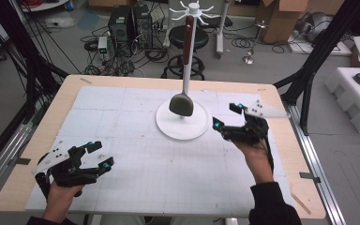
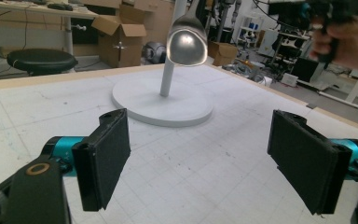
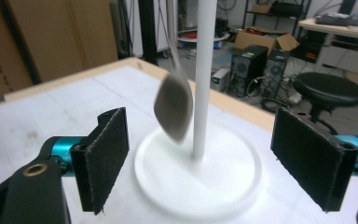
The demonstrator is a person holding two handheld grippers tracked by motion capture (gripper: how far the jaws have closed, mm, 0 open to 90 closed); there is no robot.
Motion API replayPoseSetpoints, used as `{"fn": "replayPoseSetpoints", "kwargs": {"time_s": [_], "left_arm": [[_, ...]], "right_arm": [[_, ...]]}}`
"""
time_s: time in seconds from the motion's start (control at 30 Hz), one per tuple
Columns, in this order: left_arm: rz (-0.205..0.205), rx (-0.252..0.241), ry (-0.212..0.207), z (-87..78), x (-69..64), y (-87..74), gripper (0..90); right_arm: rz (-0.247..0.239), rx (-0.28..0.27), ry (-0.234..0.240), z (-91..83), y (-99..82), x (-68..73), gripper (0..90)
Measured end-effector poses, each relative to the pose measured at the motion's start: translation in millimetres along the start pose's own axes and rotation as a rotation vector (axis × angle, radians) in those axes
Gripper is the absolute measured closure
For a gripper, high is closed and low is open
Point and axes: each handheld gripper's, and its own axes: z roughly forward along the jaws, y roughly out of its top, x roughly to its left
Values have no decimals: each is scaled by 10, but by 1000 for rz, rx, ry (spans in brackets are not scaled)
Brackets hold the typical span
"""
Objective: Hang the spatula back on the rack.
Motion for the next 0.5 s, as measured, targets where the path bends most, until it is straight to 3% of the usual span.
{"fn": "replayPoseSetpoints", "kwargs": {"time_s": [0.27, 0.4, 0.5], "left_arm": [[-20, -4, 32, 15, 27, -28, 213], [-21, -5, 46, 24, 42, -40, 213], [-25, -17, 55, 27, 45, -43, 214]], "right_arm": [[52, -1, -72, -380, -671, 155, 172], [74, -8, -102, -534, -857, 192, 166], [61, 15, -135, -632, -925, 203, 163]]}}
